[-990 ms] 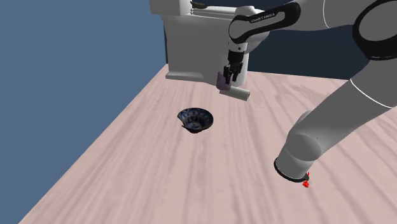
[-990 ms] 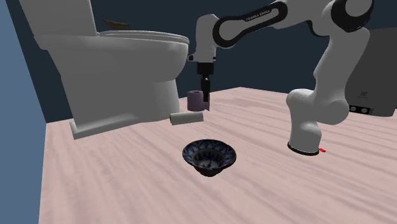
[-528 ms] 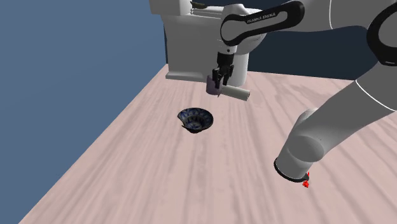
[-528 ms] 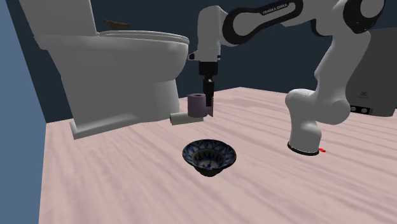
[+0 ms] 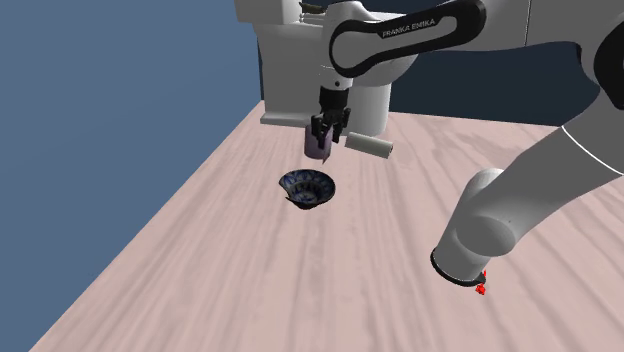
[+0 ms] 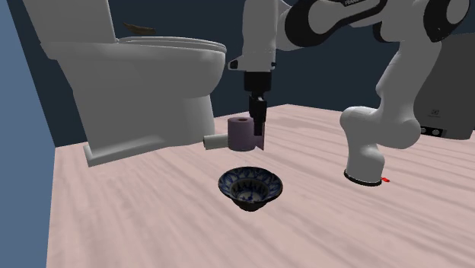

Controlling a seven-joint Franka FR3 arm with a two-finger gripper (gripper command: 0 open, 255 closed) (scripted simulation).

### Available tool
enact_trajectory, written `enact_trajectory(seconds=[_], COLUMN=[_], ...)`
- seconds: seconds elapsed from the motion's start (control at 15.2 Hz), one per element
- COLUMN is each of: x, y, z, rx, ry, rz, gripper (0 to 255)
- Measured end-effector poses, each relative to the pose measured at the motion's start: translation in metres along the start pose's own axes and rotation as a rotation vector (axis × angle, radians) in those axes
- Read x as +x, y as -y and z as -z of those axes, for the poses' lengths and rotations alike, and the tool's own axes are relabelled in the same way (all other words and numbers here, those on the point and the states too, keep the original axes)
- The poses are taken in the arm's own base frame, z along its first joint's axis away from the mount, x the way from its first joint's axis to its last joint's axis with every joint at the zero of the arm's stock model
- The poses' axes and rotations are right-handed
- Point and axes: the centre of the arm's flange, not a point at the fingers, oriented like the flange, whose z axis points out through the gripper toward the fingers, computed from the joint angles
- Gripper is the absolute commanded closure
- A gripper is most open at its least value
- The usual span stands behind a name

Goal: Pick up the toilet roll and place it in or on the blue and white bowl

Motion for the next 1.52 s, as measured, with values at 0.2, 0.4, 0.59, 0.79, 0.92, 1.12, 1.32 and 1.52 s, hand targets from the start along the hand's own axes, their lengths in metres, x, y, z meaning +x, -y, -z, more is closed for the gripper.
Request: enact_trajectory(seconds=[0.2, 0.4, 0.59, 0.79, 0.92, 1.12, 1.32, 1.52], x=[-0.003, -0.004, -0.004, -0.004, -0.005, -0.005, -0.005, -0.005], y=[0.038, 0.048, 0.050, 0.049, 0.049, 0.049, 0.050, 0.049], z=[0.004, -0.008, -0.023, -0.038, -0.049, -0.065, -0.079, -0.083], rx=[0.000, 0.000, 0.000, 0.000, 0.000, 0.000, 0.000, 0.000], ry=[0.000, 0.000, 0.000, 0.000, 0.000, 0.000, 0.001, 0.000], rz=[0.000, -0.001, -0.001, -0.001, -0.001, -0.001, -0.001, -0.001], gripper=[255, 255, 255, 255, 255, 255, 255, 255])
